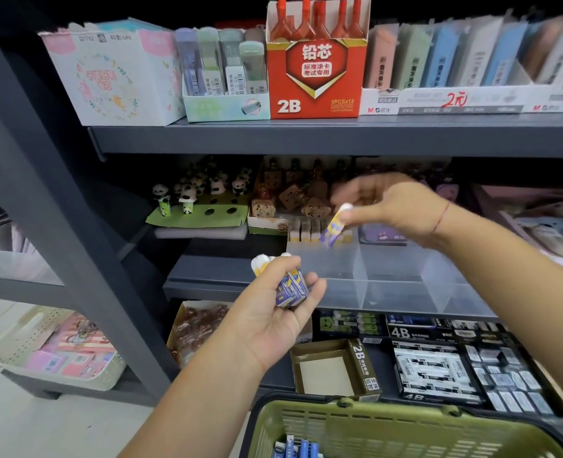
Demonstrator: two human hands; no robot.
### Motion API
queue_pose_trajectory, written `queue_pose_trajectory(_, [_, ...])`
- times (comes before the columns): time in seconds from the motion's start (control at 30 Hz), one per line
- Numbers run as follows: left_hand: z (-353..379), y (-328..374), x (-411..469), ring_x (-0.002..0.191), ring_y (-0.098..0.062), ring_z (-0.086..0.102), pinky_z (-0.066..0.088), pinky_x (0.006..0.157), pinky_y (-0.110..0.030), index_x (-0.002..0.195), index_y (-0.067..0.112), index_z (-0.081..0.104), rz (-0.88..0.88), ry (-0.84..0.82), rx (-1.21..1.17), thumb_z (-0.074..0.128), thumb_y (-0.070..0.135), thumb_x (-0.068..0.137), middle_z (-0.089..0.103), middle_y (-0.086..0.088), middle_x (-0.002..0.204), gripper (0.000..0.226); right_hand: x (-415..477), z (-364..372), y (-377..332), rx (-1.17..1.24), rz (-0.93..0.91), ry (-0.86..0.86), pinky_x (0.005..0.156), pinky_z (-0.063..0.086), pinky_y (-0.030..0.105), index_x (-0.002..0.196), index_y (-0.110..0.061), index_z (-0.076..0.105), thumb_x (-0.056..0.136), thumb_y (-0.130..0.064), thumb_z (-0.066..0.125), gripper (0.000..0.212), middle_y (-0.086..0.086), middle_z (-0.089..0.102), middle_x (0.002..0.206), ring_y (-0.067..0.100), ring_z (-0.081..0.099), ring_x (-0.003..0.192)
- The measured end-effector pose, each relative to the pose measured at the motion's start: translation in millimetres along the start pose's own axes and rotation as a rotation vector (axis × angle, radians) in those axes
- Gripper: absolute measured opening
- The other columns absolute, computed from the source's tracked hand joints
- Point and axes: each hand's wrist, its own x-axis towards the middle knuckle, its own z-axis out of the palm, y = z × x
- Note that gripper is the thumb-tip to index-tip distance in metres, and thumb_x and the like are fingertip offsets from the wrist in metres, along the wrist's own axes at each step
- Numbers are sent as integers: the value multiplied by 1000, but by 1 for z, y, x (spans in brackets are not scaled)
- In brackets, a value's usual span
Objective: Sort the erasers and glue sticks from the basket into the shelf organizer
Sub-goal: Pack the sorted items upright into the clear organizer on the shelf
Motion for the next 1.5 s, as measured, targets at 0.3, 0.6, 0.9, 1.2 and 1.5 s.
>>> queue_pose_trajectory(0.3, [0,-1,2,77,-22,65,61,68,-39,94,-1,61,19,30,30,72,5,80,67,-12,65,18,36,-16,9,-808,119,64,70,39,18,96,-19,71,82,-22,73,15,-6,63,95,9,56,86])
queue_pose_trajectory(0.6, [0,-1,1,79,-22,65,61,67,-39,100,-2,61,25,41,37,72,5,80,66,-14,72,24,44,2,41,-935,140,77,55,36,19,85,-27,63,80,-18,69,11,-15,56,75,12,54,79])
queue_pose_trajectory(0.9, [0,0,0,82,-23,65,61,65,-39,106,-2,60,29,41,27,72,6,80,63,-16,84,30,44,-3,46,-843,156,47,74,51,25,80,-22,71,80,-17,70,4,-9,67,82,10,60,79])
queue_pose_trajectory(1.2, [-1,1,-1,85,-22,63,61,62,-37,116,-4,61,23,24,34,72,9,79,62,-17,89,41,32,1,34,-739,122,120,77,44,21,84,-23,70,84,-22,66,4,-7,67,91,13,61,89])
queue_pose_trajectory(1.5, [-2,2,-2,104,-31,67,60,63,-33,110,-2,60,6,-55,25,64,4,86,65,-26,114,25,0,46,1,-179,-16,-416,68,42,25,109,-13,70,89,-20,65,21,18,69,102,12,57,77])
